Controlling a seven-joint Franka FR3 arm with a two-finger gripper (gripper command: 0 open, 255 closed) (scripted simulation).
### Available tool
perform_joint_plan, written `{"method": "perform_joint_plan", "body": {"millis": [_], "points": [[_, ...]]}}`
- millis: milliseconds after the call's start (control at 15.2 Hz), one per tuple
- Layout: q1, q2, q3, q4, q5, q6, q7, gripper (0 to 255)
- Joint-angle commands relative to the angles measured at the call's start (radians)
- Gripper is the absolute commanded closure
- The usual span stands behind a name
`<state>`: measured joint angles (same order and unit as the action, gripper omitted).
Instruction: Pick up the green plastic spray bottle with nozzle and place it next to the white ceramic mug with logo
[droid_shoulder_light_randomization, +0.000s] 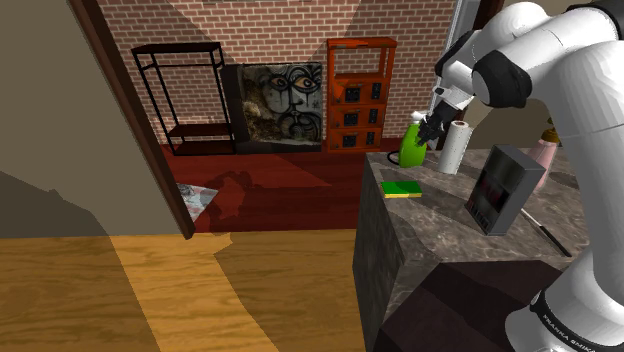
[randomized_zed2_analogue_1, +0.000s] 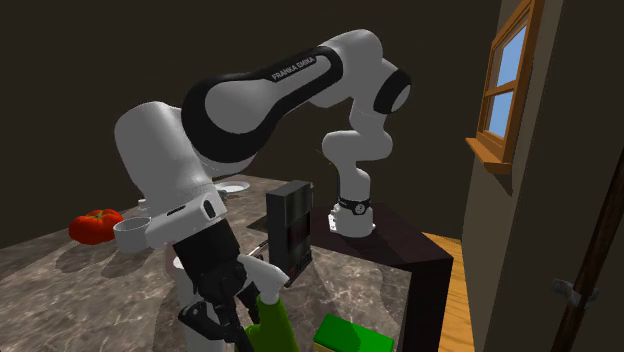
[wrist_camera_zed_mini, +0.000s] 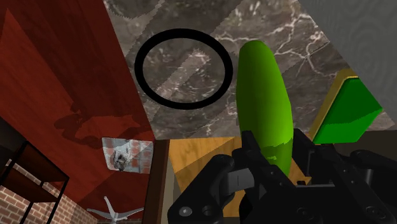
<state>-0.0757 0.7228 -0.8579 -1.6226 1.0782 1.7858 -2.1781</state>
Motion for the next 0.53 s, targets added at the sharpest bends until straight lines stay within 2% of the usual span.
{"method": "perform_joint_plan", "body": {"millis": [0, 462], "points": [[0.004, -0.015, -0.009, 0.003, -0.012, -0.012, 0.01, 255], [0.017, -0.06, -0.037, 0.026, -0.05, -0.055, 0.053, 255]]}}
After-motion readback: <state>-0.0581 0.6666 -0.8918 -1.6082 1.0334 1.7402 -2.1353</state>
